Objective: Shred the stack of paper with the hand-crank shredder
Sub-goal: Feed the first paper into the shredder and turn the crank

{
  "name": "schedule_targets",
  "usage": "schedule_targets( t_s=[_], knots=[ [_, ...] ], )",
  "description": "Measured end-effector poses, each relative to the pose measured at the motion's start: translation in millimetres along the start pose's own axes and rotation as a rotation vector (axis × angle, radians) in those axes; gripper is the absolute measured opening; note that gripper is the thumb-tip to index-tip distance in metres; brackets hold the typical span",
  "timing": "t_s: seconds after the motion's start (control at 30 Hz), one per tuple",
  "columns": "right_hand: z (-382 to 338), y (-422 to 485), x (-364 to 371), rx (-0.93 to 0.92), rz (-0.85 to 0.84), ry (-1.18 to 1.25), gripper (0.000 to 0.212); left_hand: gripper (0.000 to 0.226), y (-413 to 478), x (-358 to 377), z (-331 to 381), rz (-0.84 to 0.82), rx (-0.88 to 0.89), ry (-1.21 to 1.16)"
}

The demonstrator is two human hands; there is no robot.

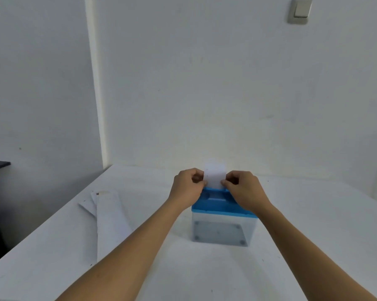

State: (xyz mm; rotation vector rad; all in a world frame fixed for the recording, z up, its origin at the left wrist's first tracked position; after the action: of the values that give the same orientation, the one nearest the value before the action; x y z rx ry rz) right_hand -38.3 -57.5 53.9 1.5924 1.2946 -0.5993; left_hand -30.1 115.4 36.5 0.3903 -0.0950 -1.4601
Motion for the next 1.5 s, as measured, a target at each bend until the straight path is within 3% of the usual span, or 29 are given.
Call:
schedule_targets(
  t_s=[0.53, 0.63, 0.87, 1.03, 1.13, 1.27, 1.33, 1.5],
  knots=[
    [7.2, 1.4, 11.0, -0.02, 0.046, -0.101, 0.015, 0.011, -0.3, 2.6, 6.6, -0.019, 0.019, 0.212],
    [7.6, 0.8, 11.1, -0.031, 0.057, -0.175, 0.017, 0.028, -0.8, 4.5, 10.9, -0.028, -0.01, 0.245],
    [9.1, 1.1, 13.2, -0.045, 0.085, -0.197, 0.021, 0.06, -3.4, 19.0, 8.2, 0.026, -0.004, 0.071],
    [6.7, -2.8, 14.6, -0.071, 0.077, -0.225, 0.021, 0.049, -16.3, 38.2, -3.8, 0.091, 0.067, 0.042],
    [13.4, -8.4, 7.0, -0.05, 0.175, -0.042, 0.028, 0.035, -14.6, 39.8, -6.0, 0.088, 0.087, 0.055],
    [59.1, -32.8, -11.2, 0.239, 0.413, 0.357, 0.05, 0.03, -11.8, 35.7, -8.9, 0.067, 0.104, 0.094],
    [82.9, -46.3, -7.3, 0.31, 0.297, 0.351, 0.065, 0.031, -11.0, 36.0, -11.5, 0.065, 0.107, 0.108],
    [102.0, -66.5, 22.2, 0.1, -0.121, 0.142, 0.076, 0.031, -7.4, 35.5, -11.0, 0.052, 0.084, 0.087]
  ],
)
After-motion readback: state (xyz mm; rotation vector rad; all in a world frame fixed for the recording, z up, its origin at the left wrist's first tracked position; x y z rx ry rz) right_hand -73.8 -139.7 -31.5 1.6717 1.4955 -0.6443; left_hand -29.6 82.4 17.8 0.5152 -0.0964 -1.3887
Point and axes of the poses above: each hand's wrist, its own y-axis towards the middle knuckle, its own x-axis out of the palm, z = x × y, the point moved 1 cm from there along y, towards the middle knuckle, and after that the axes turned 15 degrees about -y, right-handed, at the moved point
